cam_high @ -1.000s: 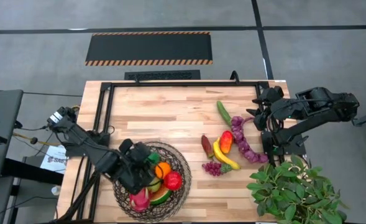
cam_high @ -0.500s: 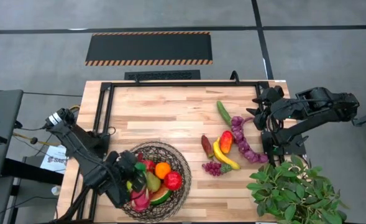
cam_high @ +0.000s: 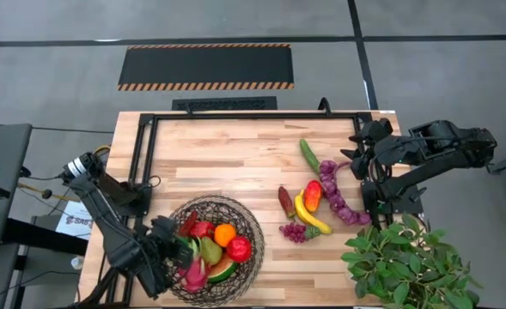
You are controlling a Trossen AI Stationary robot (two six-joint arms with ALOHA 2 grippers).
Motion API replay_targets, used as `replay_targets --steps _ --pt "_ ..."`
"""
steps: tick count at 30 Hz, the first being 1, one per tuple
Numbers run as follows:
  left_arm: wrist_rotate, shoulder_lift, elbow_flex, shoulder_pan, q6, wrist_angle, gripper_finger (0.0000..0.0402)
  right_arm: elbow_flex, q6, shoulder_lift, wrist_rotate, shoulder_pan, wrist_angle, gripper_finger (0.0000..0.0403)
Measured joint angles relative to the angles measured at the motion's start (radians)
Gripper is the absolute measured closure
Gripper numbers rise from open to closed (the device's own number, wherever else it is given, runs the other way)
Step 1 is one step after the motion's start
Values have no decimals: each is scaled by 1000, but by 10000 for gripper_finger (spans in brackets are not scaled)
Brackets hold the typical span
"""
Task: Build produce basket
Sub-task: Put the lime into the woven basket, then put the mango into the woven basket
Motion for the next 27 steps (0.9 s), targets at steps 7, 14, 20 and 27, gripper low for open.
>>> replay_targets --steps 7,14,20,27 --pt "104 0 -10 0 -76 13 235 0 0 0 0 0 0 148" --pt "102 0 -11 5 -67 27 151 0 -8 0 3 0 0 148" --pt "5 -4 11 23 -23 -47 115 0 -11 0 5 0 0 148" --pt "-455 -48 72 172 323 -110 114 0 -11 0 10 0 0 148"
